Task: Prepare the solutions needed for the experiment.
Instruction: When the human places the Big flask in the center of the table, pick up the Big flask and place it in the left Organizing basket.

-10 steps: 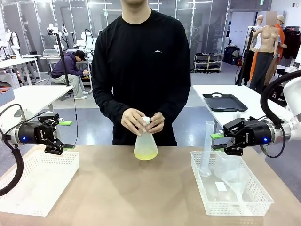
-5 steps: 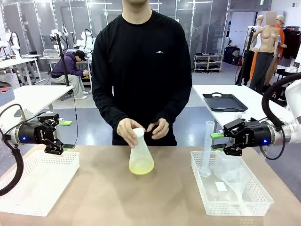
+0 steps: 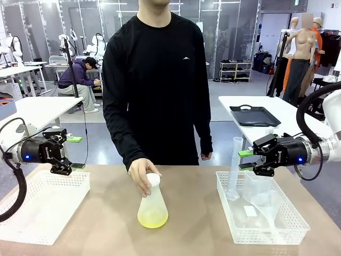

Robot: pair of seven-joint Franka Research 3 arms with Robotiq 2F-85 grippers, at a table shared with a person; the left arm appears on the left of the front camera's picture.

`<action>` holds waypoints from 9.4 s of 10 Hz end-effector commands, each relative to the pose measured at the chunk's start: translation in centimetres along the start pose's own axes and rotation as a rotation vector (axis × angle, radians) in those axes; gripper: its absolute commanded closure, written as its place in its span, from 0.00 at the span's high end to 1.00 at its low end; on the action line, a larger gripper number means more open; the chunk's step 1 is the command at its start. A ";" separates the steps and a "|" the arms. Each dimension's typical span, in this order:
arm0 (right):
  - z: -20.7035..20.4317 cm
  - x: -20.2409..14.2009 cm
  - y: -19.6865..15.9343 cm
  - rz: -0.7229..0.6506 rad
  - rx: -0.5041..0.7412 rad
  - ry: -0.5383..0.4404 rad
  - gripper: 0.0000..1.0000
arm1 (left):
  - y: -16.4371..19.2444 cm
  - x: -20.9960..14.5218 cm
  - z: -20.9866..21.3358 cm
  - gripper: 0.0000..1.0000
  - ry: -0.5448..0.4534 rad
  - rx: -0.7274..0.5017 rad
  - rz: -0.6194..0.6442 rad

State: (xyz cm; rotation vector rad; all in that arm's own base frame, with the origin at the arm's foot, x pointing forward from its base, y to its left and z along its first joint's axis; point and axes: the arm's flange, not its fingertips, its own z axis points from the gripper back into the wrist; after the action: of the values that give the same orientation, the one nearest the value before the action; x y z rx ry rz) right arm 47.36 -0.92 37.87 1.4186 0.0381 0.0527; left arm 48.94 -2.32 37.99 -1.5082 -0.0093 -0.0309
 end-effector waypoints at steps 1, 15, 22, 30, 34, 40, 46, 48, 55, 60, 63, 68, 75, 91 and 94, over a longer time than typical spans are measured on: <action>0.0 0.0 0.1 -0.002 -0.010 0.008 0.47 | -0.2 0.0 0.0 1.00 -0.002 -0.004 -0.001; 0.0 0.0 0.1 -0.002 -0.010 0.008 0.47 | -0.2 0.0 0.0 1.00 -0.002 -0.004 -0.001; 0.0 0.0 0.1 -0.002 -0.010 0.008 0.47 | -2.5 -0.1 -0.9 1.00 0.035 0.157 -0.379; 0.0 0.0 0.1 -0.002 -0.010 0.008 0.47 | -8.0 -0.9 -12.0 1.00 0.259 -0.151 -0.883; 0.0 0.0 0.1 -0.002 -0.010 0.008 0.47 | -7.8 -1.7 -12.2 1.00 0.241 -0.100 -0.942; 0.0 0.0 0.1 -0.002 -0.010 0.008 0.47 | -6.4 9.9 -19.4 1.00 0.308 -0.281 -1.369; 0.0 0.0 0.1 -0.002 -0.010 0.008 0.47 | -5.0 10.9 -20.6 1.00 0.300 -0.300 -1.358; 0.0 0.0 0.1 -0.002 -0.010 0.008 0.47 | -5.0 10.9 -20.6 1.00 0.300 -0.300 -1.358; 0.0 0.0 0.1 -0.002 -0.010 0.008 0.47 | 0.0 15.5 -21.8 1.00 0.531 -0.575 -1.630; 0.0 0.0 0.1 -0.002 -0.010 0.008 0.47 | 0.5 14.4 -22.1 1.00 0.514 -0.539 -1.619; 0.0 0.0 0.1 -0.002 -0.010 0.008 0.47 | 2.5 15.3 -22.9 1.00 0.515 -0.601 -1.637; 0.0 0.0 0.1 -0.002 -0.010 0.008 0.47 | 7.0 15.5 -24.0 1.00 0.618 -0.632 -1.648; 0.0 0.0 0.1 -0.002 -0.010 0.008 0.47 | 9.4 12.0 -26.0 1.00 0.593 -0.726 -1.561; 0.0 0.0 0.1 -0.002 -0.010 0.008 0.47 | 10.3 10.3 -30.7 1.00 0.617 -0.791 -1.445; 0.0 0.0 0.1 -0.002 -0.010 0.008 0.47 | 10.3 9.6 -31.2 1.00 0.630 -0.818 -1.445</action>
State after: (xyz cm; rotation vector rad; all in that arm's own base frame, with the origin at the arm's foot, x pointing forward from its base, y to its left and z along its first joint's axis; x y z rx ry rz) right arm 47.39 -0.96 37.87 1.4179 0.0379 0.0528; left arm 58.12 -32.77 25.45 -1.8811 -0.6423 -1.8486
